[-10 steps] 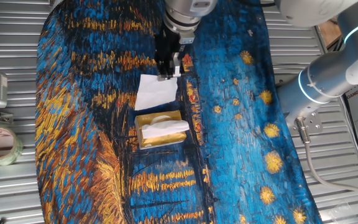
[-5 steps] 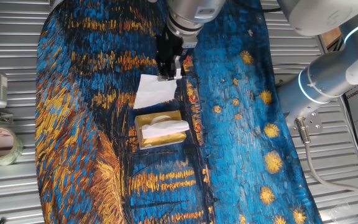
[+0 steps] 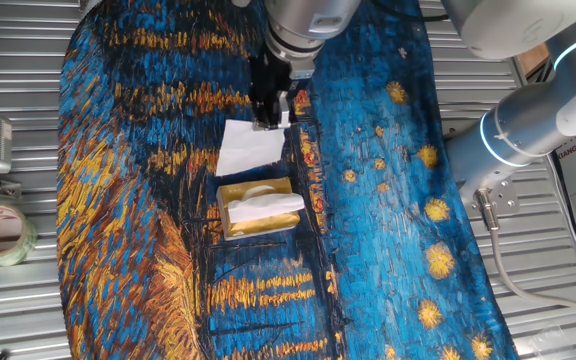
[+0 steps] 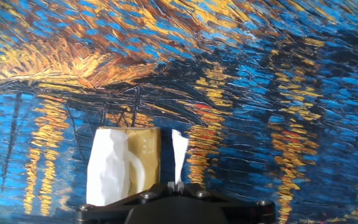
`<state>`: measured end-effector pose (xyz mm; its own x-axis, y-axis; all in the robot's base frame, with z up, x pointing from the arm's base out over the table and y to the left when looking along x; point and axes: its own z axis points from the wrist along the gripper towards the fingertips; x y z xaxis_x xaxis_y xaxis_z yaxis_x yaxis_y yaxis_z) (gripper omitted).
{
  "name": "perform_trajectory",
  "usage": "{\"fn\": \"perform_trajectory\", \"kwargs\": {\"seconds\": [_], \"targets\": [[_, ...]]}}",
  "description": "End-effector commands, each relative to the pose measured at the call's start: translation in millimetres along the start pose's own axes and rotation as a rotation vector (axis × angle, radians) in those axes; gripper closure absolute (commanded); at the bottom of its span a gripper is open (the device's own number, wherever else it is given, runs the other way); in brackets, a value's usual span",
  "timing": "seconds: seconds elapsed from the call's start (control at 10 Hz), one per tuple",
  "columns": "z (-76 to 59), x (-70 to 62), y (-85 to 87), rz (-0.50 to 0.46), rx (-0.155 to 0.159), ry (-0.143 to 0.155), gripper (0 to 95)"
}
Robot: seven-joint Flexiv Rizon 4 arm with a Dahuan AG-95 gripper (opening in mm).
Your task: Pull out a napkin
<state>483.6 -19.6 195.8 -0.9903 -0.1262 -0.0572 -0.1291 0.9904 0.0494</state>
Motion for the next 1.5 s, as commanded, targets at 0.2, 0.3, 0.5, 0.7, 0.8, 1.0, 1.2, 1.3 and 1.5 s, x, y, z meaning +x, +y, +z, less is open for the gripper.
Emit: {"fn": "perform_trajectory", "kwargs": {"seconds": [0.2,0.3,0.5,0.7,0.8,1.0,1.2,1.3,1.5], "targets": [[-0.4,0.8,-0.1,-0.013,-0.007,0.001,95.0],[-0.4,0.8,-0.1,-0.012,-0.011,0.001,95.0],[-0.4,0.8,-0.1,-0.015,-0.026,0.004,95.0],[-0.4,0.8,-0.1,-0.015,-0.034,0.004,95.0],[-0.4,0.8,-0.1,-0.016,-0.036,0.005,95.0],[-0.4,0.8,-0.1,-0.017,-0.037,0.006,95.0],[-0.4,0.8,-0.1,-0.023,-0.040,0.007,95.0],[-0.4,0.8,-0.1,-0.027,-0.040,0.006,95.0],[-0.4,0.8,-0.1,-0.037,-0.040,0.006,95.0]]}}
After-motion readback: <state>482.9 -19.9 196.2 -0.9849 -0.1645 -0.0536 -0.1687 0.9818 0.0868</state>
